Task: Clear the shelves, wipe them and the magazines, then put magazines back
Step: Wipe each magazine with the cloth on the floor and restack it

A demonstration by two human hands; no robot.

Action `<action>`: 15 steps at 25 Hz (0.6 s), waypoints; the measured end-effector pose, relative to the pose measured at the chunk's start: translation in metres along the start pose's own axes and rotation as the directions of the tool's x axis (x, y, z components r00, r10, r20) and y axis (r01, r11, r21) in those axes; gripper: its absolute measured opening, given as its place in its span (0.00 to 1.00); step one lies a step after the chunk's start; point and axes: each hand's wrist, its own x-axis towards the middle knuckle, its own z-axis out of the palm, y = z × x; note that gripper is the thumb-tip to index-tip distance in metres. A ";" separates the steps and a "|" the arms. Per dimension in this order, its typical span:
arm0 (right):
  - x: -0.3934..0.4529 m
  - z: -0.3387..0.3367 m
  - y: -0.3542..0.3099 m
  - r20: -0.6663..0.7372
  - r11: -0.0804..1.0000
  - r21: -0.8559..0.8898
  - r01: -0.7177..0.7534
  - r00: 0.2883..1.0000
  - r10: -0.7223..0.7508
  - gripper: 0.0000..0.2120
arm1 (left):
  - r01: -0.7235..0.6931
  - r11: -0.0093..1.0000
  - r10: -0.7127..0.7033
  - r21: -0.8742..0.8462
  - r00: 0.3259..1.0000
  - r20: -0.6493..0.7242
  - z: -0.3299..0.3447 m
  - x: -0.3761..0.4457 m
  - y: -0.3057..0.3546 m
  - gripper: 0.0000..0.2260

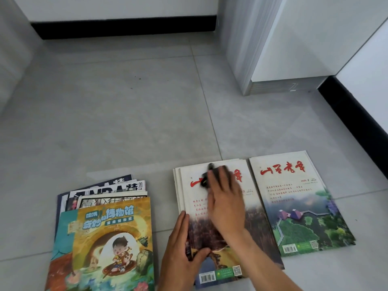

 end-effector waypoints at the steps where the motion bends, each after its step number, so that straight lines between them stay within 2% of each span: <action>1: -0.008 0.000 -0.006 0.041 0.975 0.008 0.221 0.974 -0.221 0.23 | 0.000 1.000 0.000 0.002 1.000 -0.002 0.000 0.000 0.000 0.45; 2: -0.011 0.000 -0.003 0.075 0.918 0.016 0.396 0.915 -0.396 0.23 | 0.005 1.000 -0.005 0.004 1.000 -0.005 -0.001 0.000 -0.001 0.45; 3: -0.007 0.001 0.008 0.077 0.879 0.018 0.477 0.876 -0.477 0.22 | 0.009 1.000 -0.009 0.004 1.000 -0.003 -0.001 0.000 -0.001 0.45; 4: 0.001 0.001 0.020 0.071 0.893 0.014 0.449 0.891 -0.449 0.22 | 0.013 1.000 -0.013 0.003 1.000 -0.001 -0.001 -0.001 0.000 0.45; 5: 0.010 0.001 0.031 0.048 0.948 0.005 0.318 0.947 -0.317 0.21 | 0.018 1.000 -0.018 0.000 1.000 -0.001 -0.001 -0.002 0.001 0.44; 6: 0.020 -0.001 0.040 0.004 0.993 0.003 0.121 0.993 -0.121 0.21 | 0.022 1.000 -0.022 -0.005 1.000 -0.002 -0.001 -0.002 0.002 0.44; 7: 0.026 -0.003 0.042 -0.039 0.999 0.006 -0.050 0.998 0.051 0.22 | 0.027 1.000 -0.027 -0.012 1.000 0.000 -0.001 -0.003 0.003 0.44; 8: 0.029 -0.003 0.033 -0.056 0.989 -0.008 -0.145 0.988 0.144 0.22 | 0.028 1.000 -0.028 -0.013 1.000 0.000 -0.001 -0.003 0.003 0.44; 9: 0.030 0.000 0.016 -0.033 0.989 -0.016 -0.145 0.989 0.145 0.23 | 0.026 1.000 -0.026 -0.004 1.000 0.001 -0.001 -0.002 0.002 0.44; 10: 0.026 0.003 -0.004 0.015 0.998 -0.012 -0.062 0.998 0.062 0.25 | 0.021 1.000 -0.021 0.008 1.000 0.002 -0.002 -0.002 0.001 0.45; 11: 0.020 0.007 -0.022 0.073 0.997 0.003 0.083 0.994 -0.083 0.26 | 0.008 1.000 -0.008 0.020 1.000 0.000 -0.001 -0.001 -0.001 0.45; 13: 0.011 0.014 -0.040 0.135 0.927 0.039 0.373 0.917 -0.375 0.24 | -0.024 0.999 0.024 0.025 1.000 -0.008 -0.001 0.000 -0.004 0.46; 15: 0.021 0.014 -0.026 0.119 0.867 0.094 0.489 0.859 -0.498 0.22 | -0.045 0.999 0.045 0.021 0.999 -0.003 -0.002 0.000 -0.002 0.43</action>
